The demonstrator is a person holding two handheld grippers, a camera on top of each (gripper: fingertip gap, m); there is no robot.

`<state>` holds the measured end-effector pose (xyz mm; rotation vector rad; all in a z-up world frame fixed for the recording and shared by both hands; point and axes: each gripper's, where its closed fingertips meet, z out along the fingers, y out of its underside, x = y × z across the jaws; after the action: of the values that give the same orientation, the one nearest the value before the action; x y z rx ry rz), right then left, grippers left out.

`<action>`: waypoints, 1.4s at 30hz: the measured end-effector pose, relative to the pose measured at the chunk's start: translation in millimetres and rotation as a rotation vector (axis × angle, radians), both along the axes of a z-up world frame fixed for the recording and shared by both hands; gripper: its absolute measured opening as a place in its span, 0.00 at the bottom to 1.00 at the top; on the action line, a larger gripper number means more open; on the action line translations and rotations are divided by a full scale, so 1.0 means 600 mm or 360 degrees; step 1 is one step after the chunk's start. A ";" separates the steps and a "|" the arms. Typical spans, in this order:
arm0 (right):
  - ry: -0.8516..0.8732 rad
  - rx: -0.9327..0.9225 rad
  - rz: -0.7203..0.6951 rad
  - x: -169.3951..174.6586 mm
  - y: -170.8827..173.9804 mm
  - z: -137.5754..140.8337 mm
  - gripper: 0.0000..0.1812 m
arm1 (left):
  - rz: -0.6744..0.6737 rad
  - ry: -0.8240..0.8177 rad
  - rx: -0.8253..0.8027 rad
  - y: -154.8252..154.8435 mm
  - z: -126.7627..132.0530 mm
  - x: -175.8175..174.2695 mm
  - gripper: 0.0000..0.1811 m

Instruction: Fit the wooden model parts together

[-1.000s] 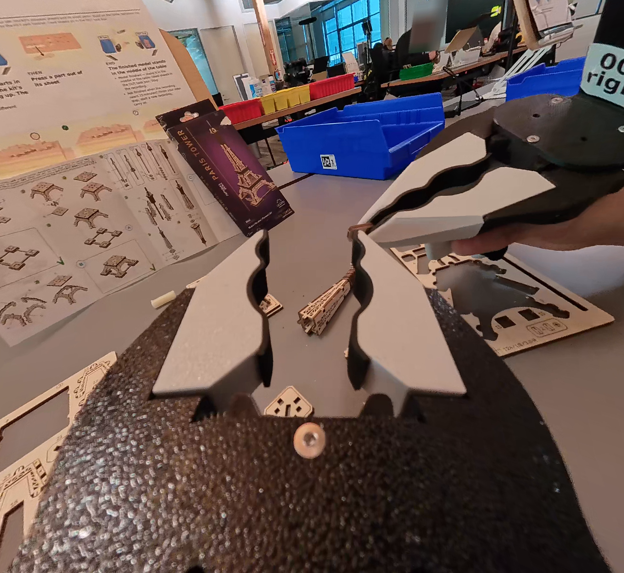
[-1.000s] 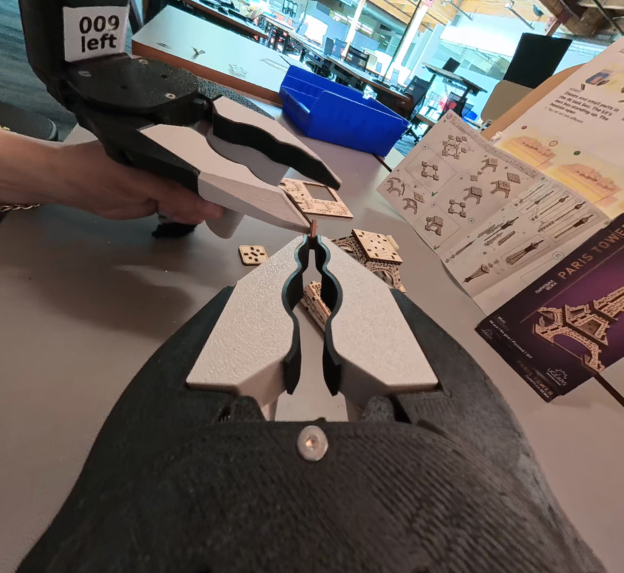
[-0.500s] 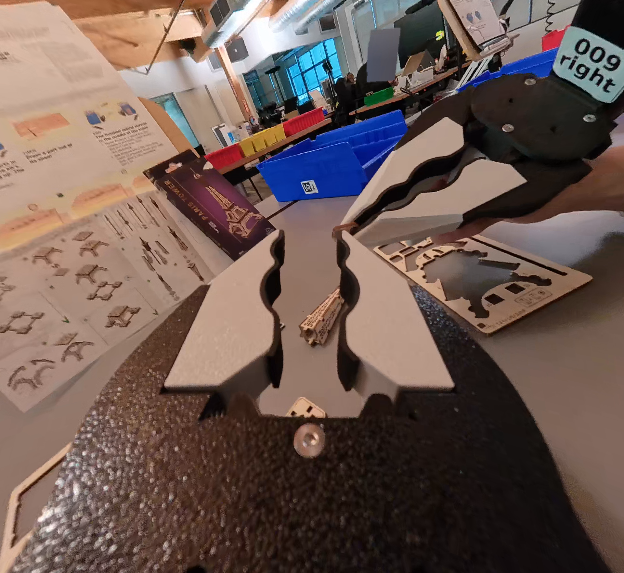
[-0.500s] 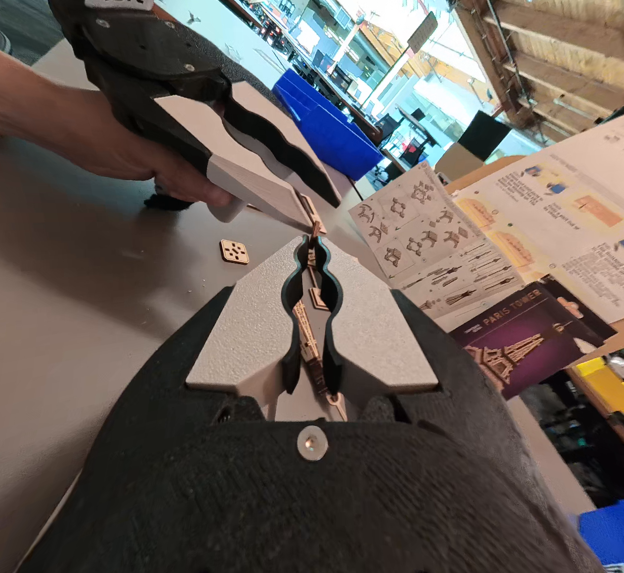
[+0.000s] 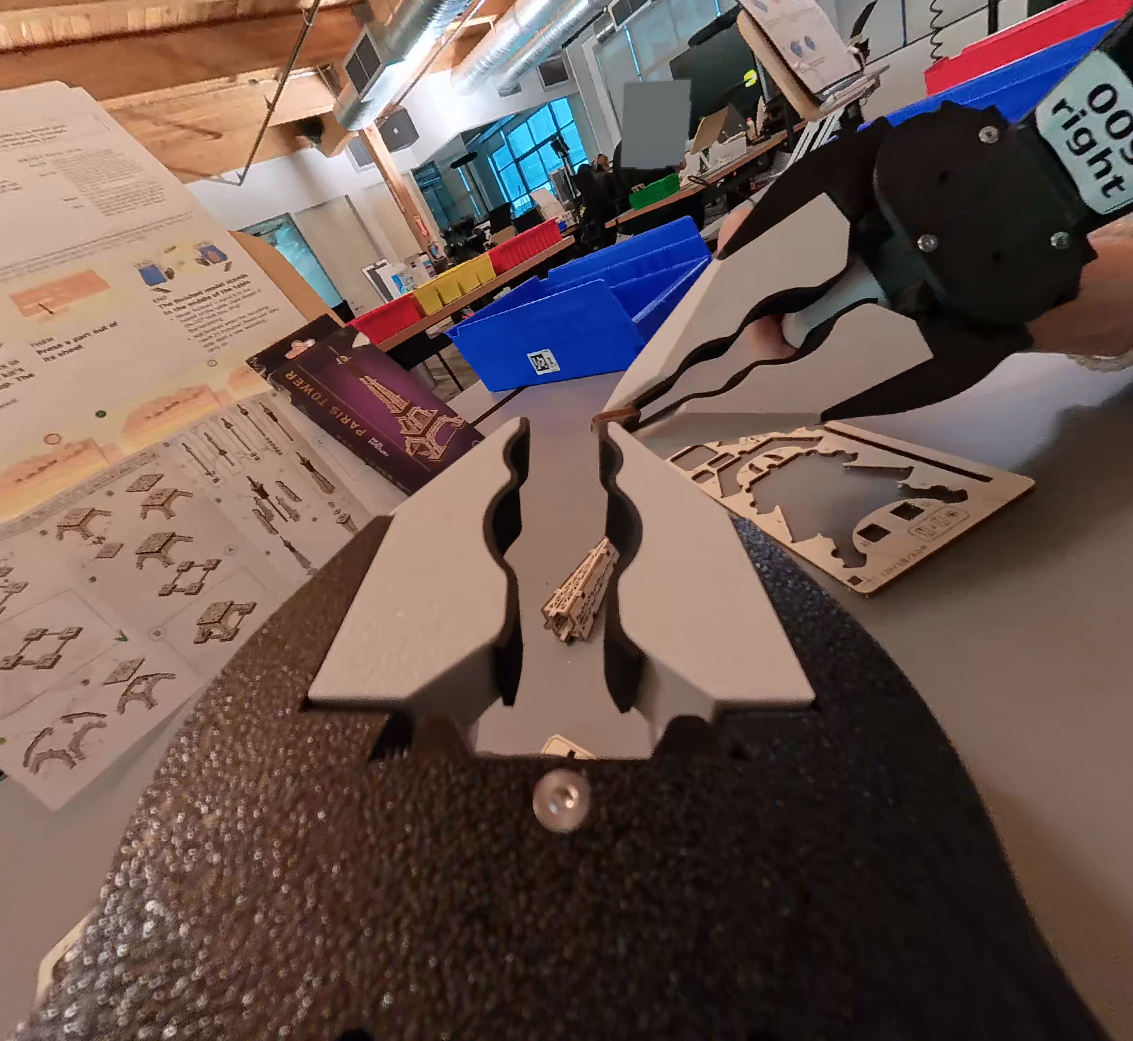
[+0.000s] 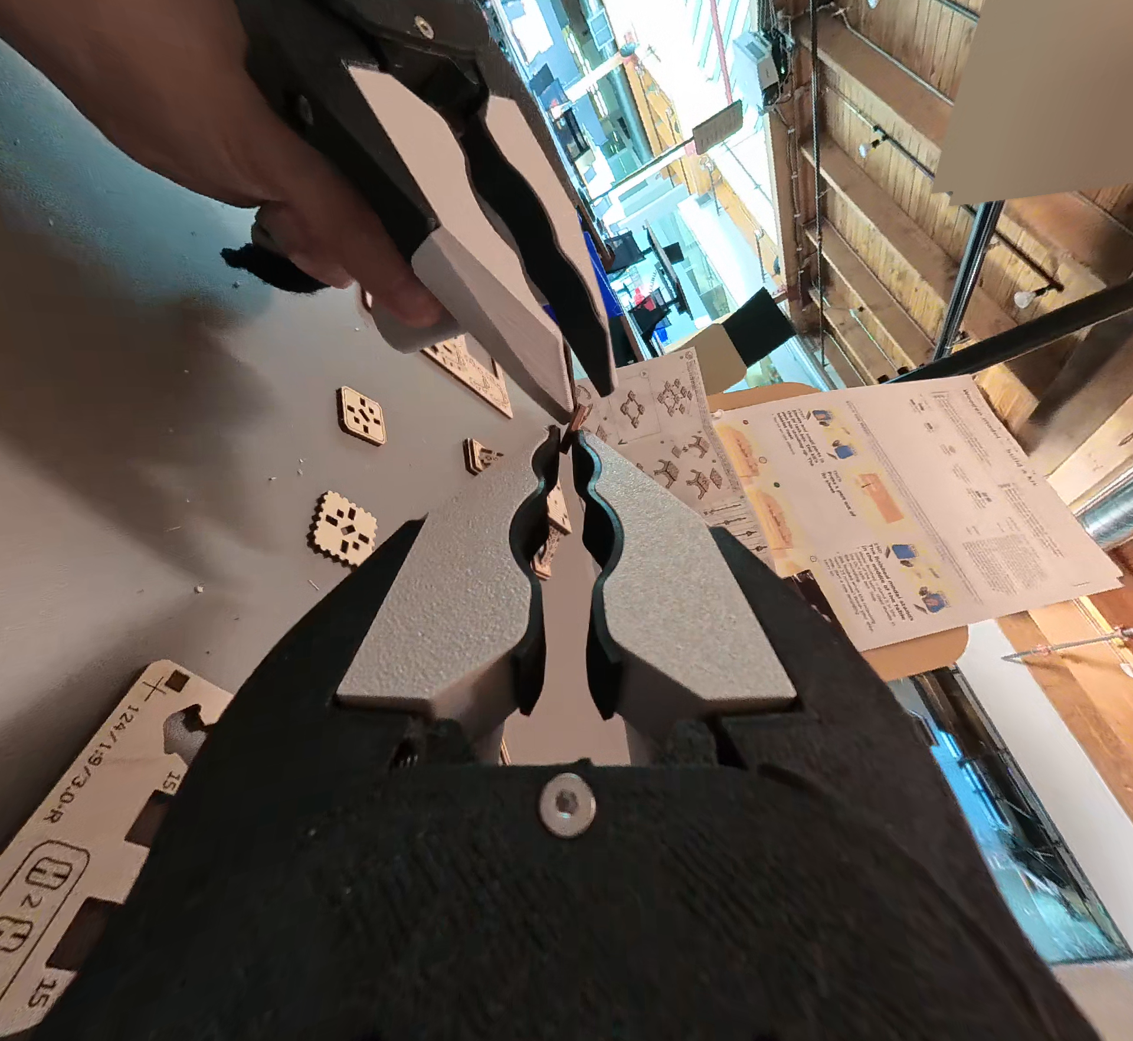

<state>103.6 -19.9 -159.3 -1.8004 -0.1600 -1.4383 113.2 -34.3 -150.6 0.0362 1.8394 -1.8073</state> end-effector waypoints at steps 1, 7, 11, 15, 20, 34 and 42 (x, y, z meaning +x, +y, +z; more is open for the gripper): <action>0.0004 0.0008 0.0005 0.000 0.000 0.001 0.01 | -0.0017 0.0021 -0.0003 -0.001 0.001 0.000 0.11; 0.0057 0.0153 0.0084 -0.003 0.000 0.009 0.01 | -0.0041 -0.0034 0.0009 -0.001 0.010 -0.004 0.12; 0.0164 0.0261 0.0160 -0.004 -0.001 0.008 0.01 | -0.0005 -0.0075 0.0116 -0.001 0.011 -0.005 0.14; 0.0290 0.0396 0.0210 -0.003 -0.002 0.011 0.01 | -0.0024 0.0098 0.0215 -0.006 0.009 -0.009 0.08; 0.0349 0.0395 0.0209 0.001 -0.004 0.003 0.01 | -0.0106 0.0325 0.0327 -0.012 -0.003 -0.014 0.02; 0.0267 0.0222 0.0089 0.011 -0.004 -0.012 0.01 | -0.0117 0.0715 0.0280 -0.012 -0.019 -0.008 0.00; 0.0241 0.0165 0.0068 0.013 -0.005 -0.018 0.01 | -0.0118 0.0769 0.0234 -0.009 -0.025 -0.006 0.00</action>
<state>111.6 -22.8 -169.9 -1.8019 -0.0448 -1.2523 109.3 -39.9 -165.7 -0.3070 2.3274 -1.8402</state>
